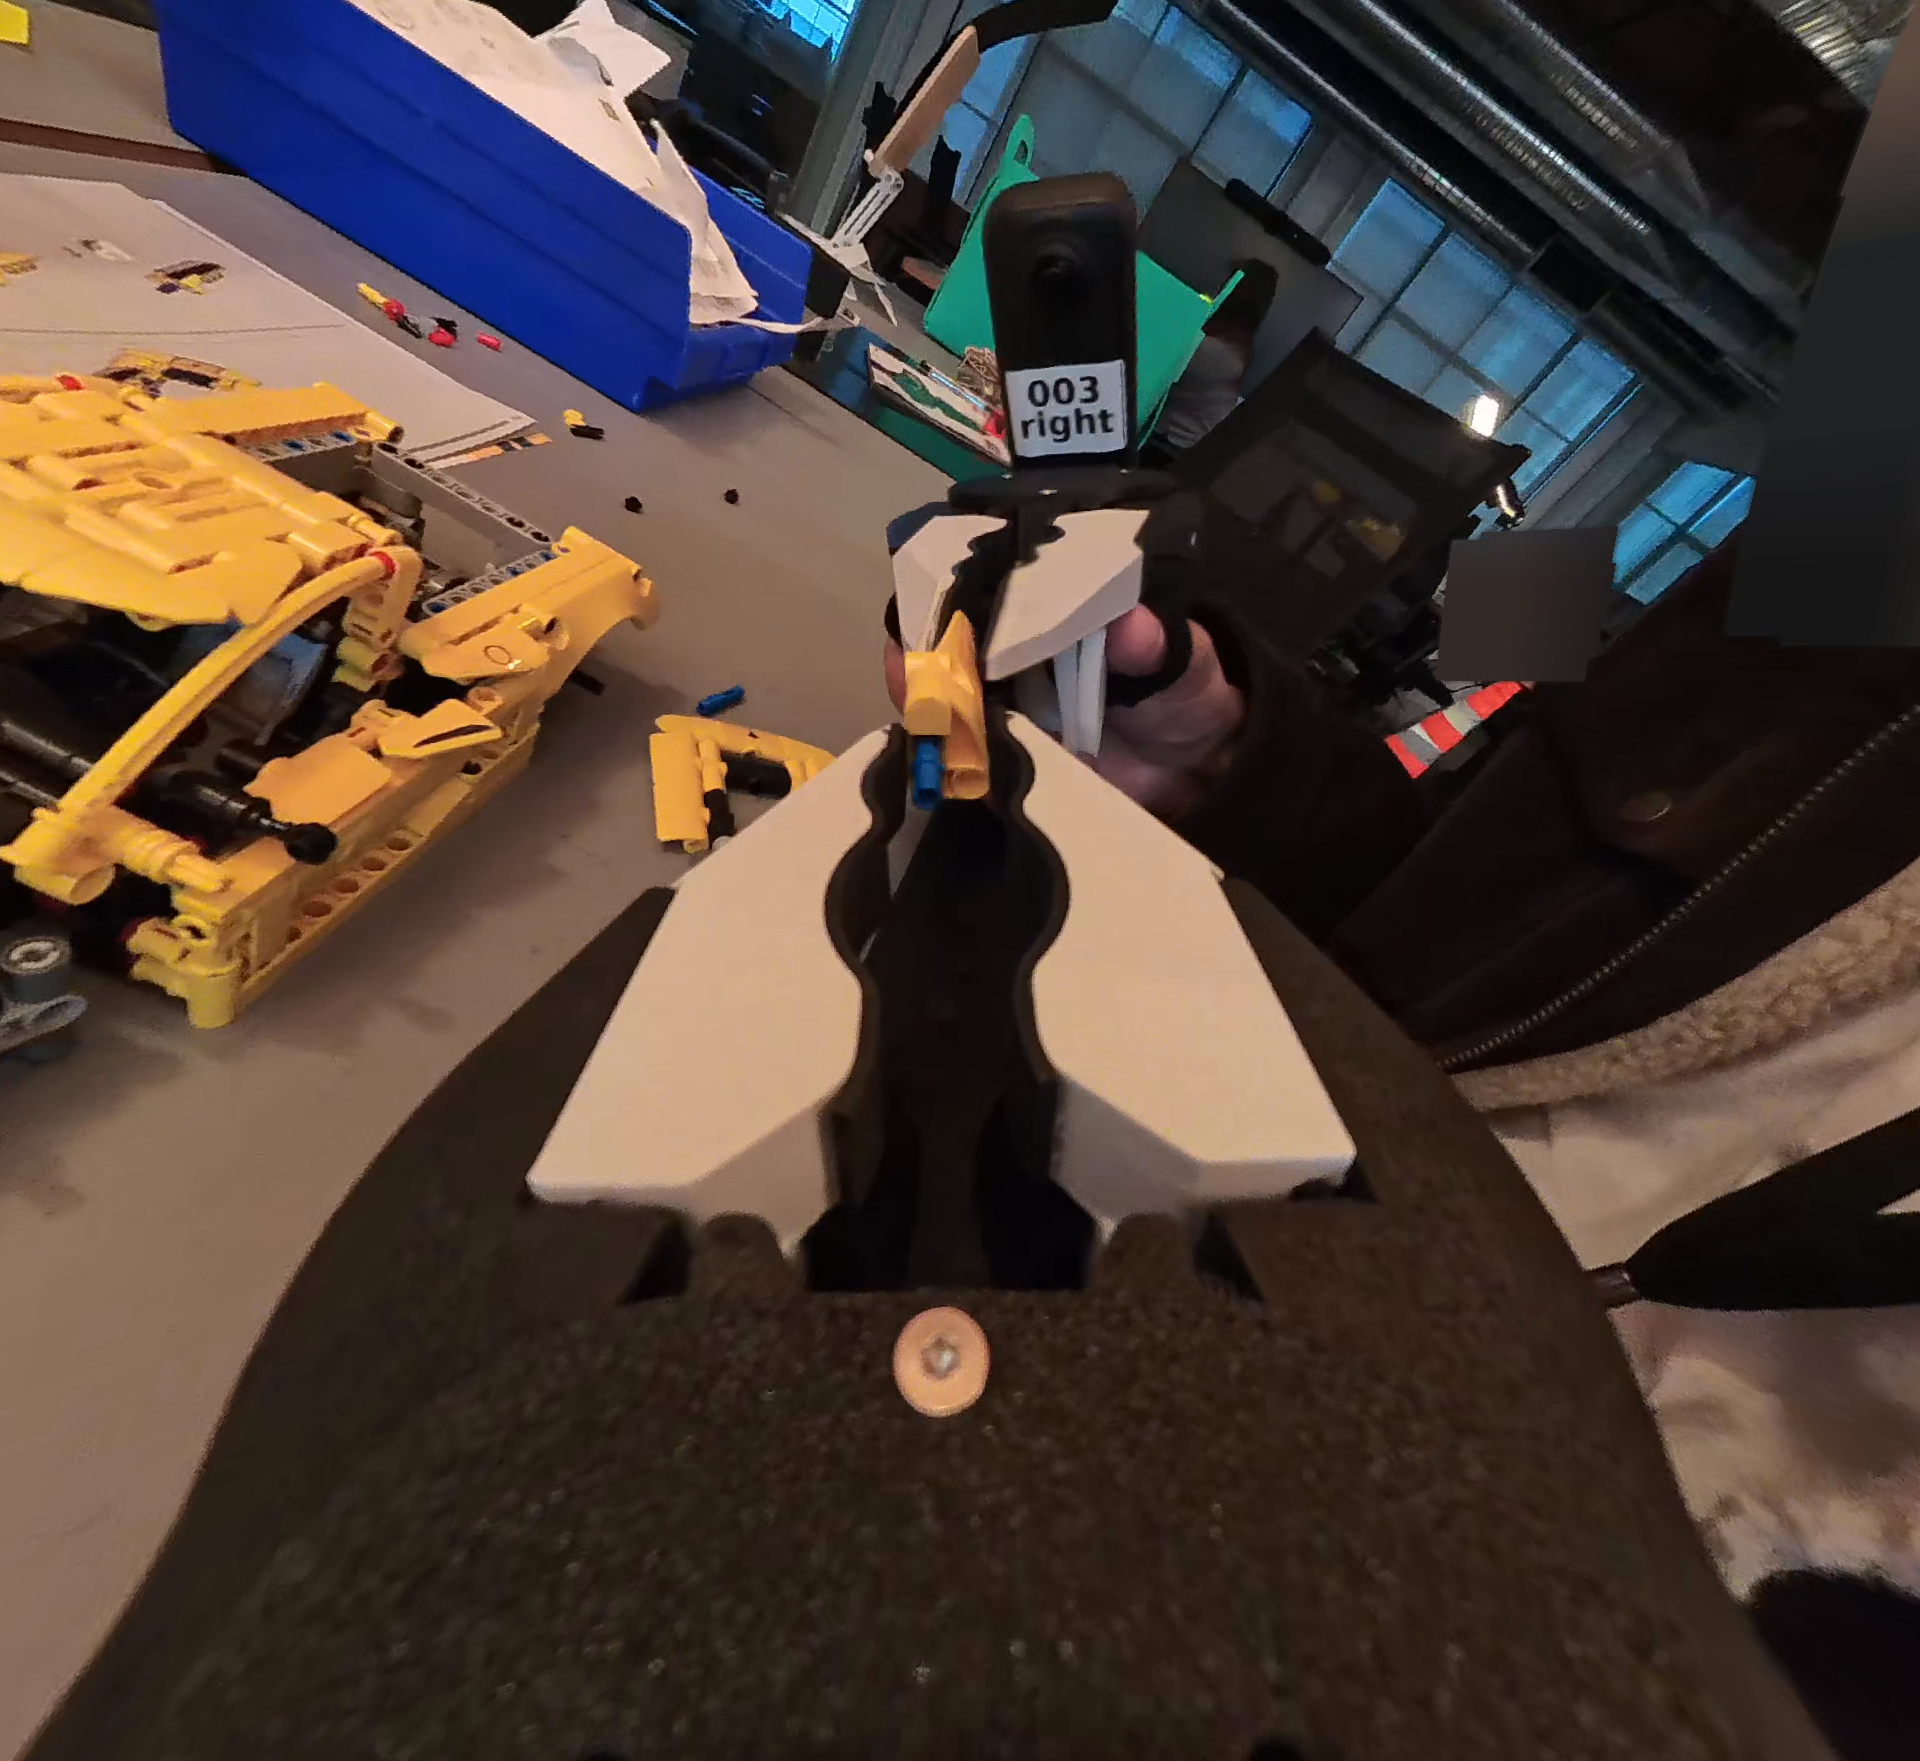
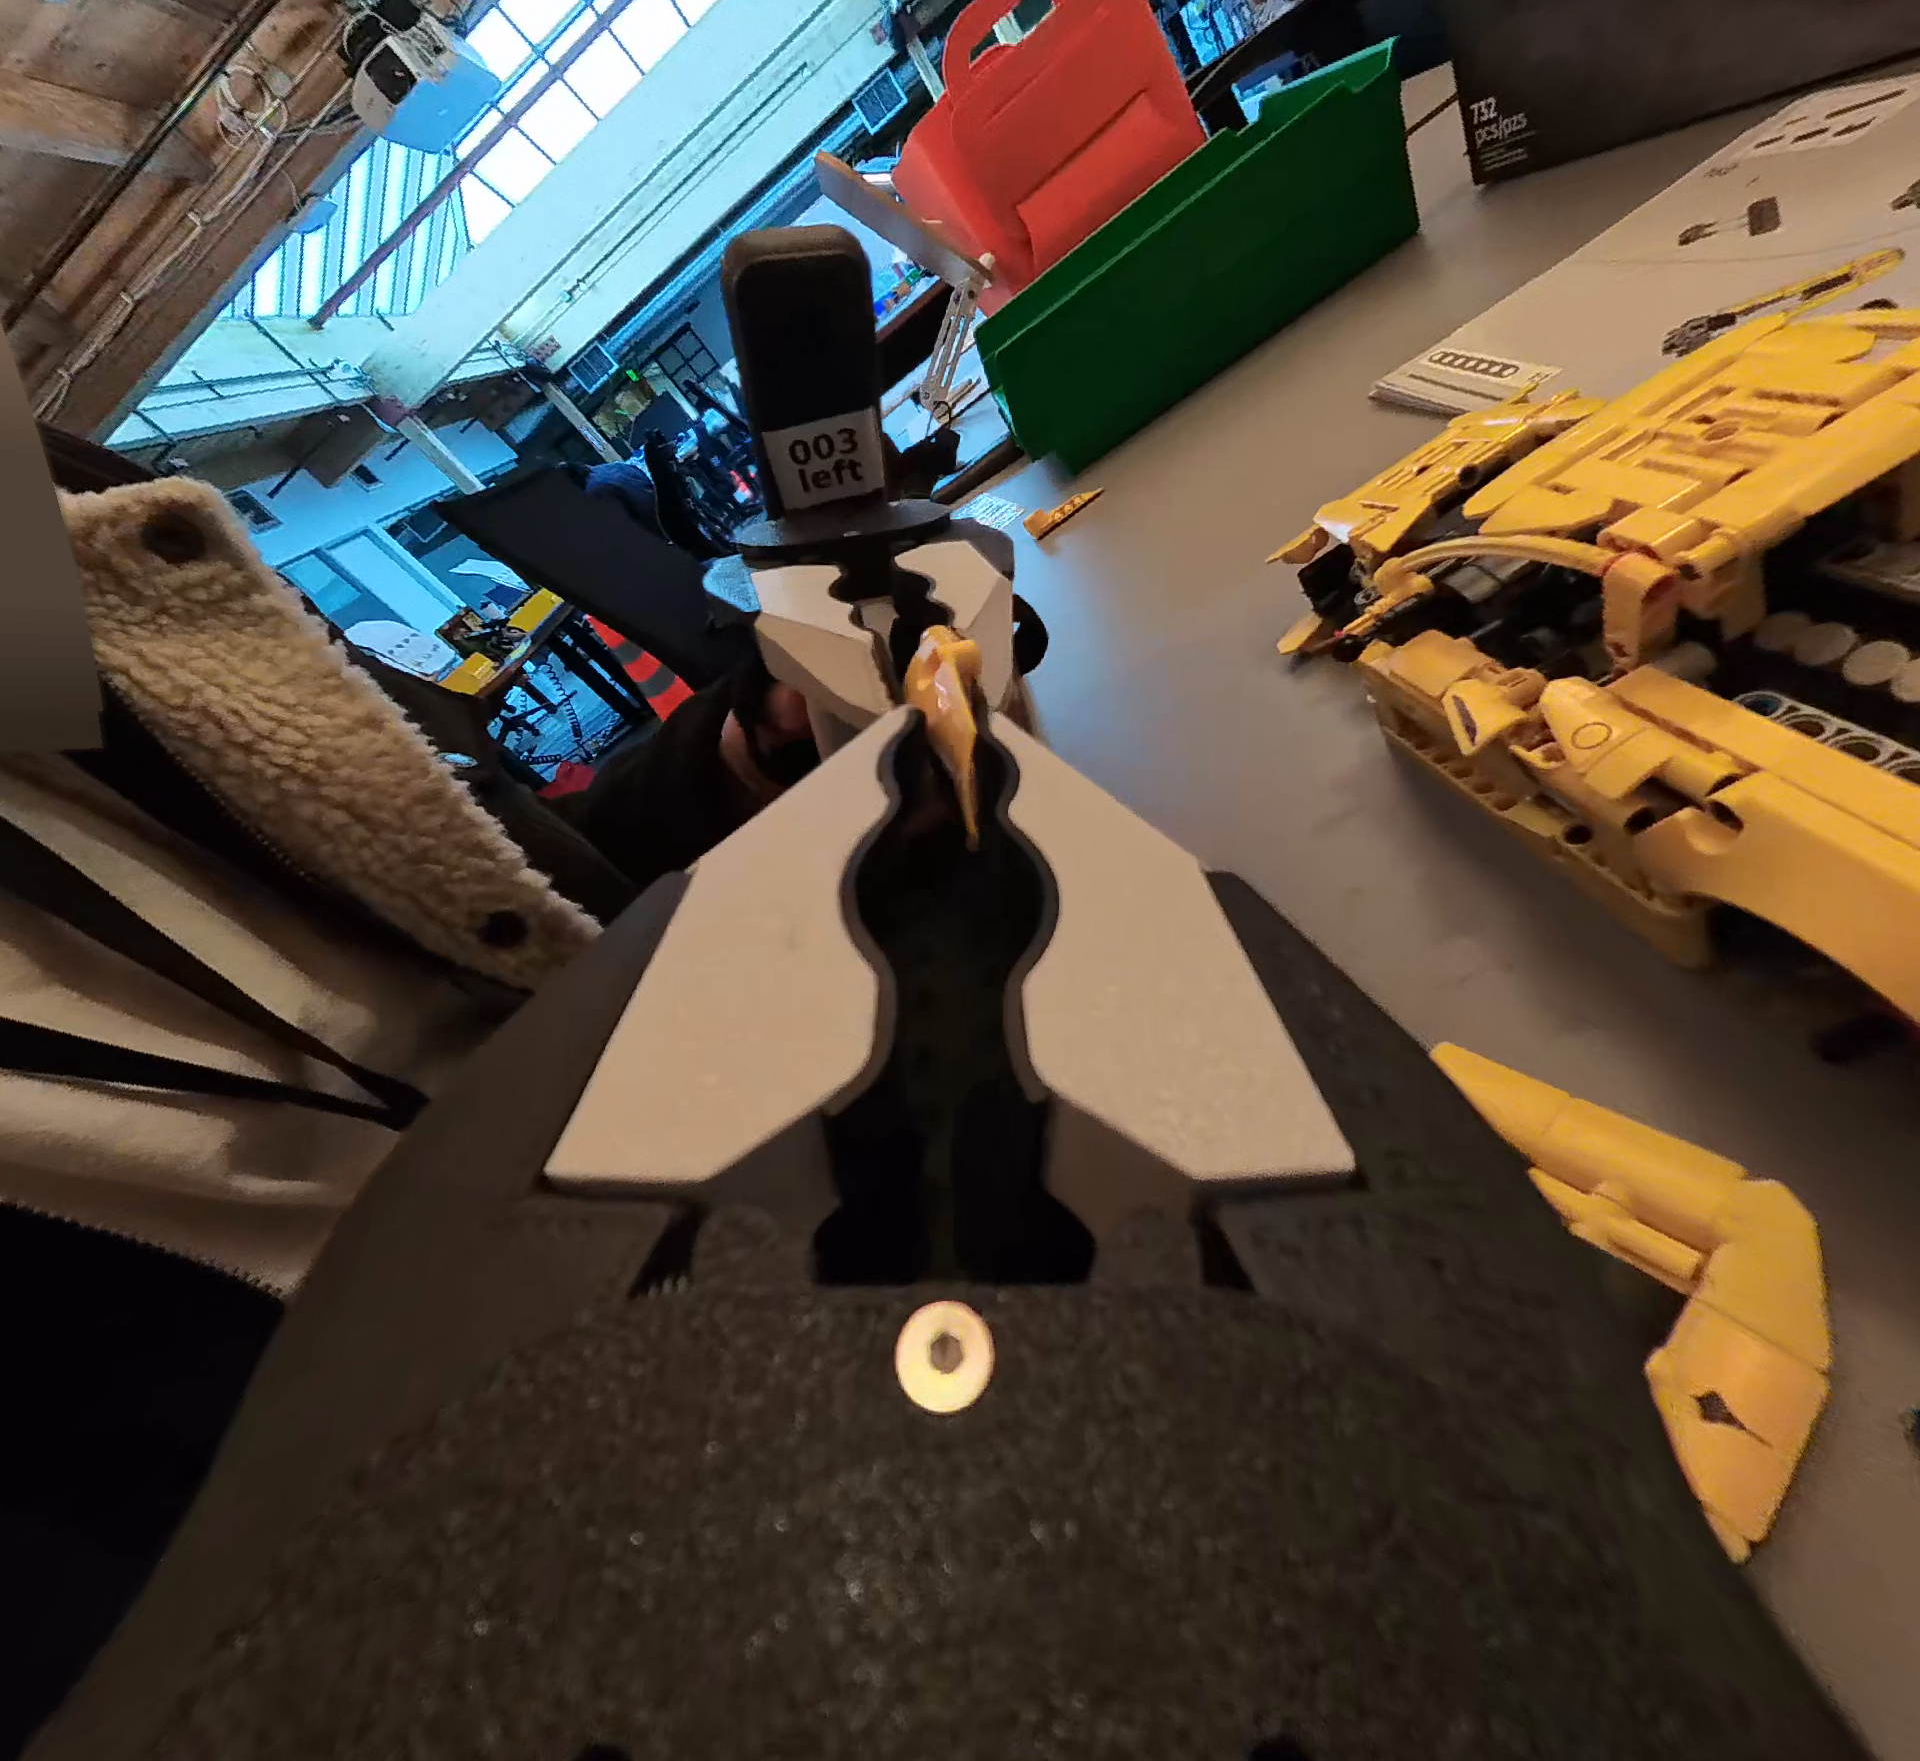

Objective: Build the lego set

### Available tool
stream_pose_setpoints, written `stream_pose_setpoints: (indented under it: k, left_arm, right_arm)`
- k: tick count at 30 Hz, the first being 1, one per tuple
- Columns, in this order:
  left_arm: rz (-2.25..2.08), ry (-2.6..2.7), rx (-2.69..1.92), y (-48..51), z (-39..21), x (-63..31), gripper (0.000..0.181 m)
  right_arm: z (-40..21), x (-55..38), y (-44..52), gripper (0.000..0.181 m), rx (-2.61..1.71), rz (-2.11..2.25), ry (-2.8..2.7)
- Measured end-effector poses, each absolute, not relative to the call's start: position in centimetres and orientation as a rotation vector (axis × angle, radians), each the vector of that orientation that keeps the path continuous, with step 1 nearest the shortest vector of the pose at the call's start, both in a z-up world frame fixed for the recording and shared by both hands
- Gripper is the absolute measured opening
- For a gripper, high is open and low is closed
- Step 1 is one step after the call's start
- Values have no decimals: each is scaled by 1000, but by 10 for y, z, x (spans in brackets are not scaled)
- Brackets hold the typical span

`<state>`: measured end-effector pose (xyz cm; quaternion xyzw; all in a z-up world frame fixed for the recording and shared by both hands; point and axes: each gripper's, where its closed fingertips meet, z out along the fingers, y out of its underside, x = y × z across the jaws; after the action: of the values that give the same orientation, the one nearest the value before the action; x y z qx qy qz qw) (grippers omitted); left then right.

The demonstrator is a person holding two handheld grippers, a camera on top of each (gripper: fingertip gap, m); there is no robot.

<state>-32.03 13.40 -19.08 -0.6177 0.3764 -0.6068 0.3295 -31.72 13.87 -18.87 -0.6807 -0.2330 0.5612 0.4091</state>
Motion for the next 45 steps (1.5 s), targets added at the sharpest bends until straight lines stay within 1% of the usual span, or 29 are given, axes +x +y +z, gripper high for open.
stream_pose_setpoints:
  k: [7, 16, 22, 24, 25, 27, 29, 30, 32, 33, 35, 37, 38, 41, 45]
  left_arm:
    - [-1499, 1037, -1606, 131, -194, -317, 15]
    - [-1496, 1034, -1606, 131, -194, -317, 15]
    - [-1498, 1035, -1611, 131, -195, -317, 15]
    - [-1540, 1077, -1563, 122, -191, -317, 14]
    - [-1522, 1079, -1564, 122, -191, -317, 15]
    - [-1536, 1036, -1590, 128, -192, -318, 15]
    - [-1581, 1004, -1589, 130, -190, -320, 14]
    - [-1584, 1006, -1587, 130, -189, -320, 15]
    - [-1579, 1008, -1591, 130, -190, -320, 14]
    - [-1585, 1003, -1592, 130, -190, -320, 14]
    - [-1598, 989, -1589, 131, -189, -321, 14]
    - [-1600, 992, -1586, 131, -188, -321, 14]
    - [-1594, 1000, -1587, 130, -189, -320, 14]
    - [-1583, 1014, -1593, 129, -190, -319, 14]
    - [-1592, 1011, -1595, 129, -190, -319, 14]
  right_arm:
    - [-189, -314, 140, 6, -1730, 1494, -534]
    - [-187, -313, 142, 5, -1720, 1552, -485]
    - [-185, -310, 147, 3, -1705, 1479, -469]
    - [-189, -289, 167, 0, -1714, 1289, -352]
    - [-182, -278, 170, 0, -1663, 1289, -314]
    - [-166, -271, 163, 0, -1567, 1450, -286]
    - [-159, -276, 157, 0, -1510, 1501, -319]
    - [-162, -285, 152, 2, -1531, 1493, -386]
    - [-176, -304, 144, 22, -1622, 1468, -512]
    - [-176, -311, 138, 26, -1624, 1490, -556]
    - [-186, -317, 137, 22, -1678, 1436, -603]
    - [-182, -313, 140, 11, -1660, 1399, -592]
    - [-180, -310, 141, 9, -1643, 1392, -576]
    - [-183, -312, 139, 7, -1665, 1406, -586]
    - [-183, -314, 138, 13, -1661, 1388, -605]
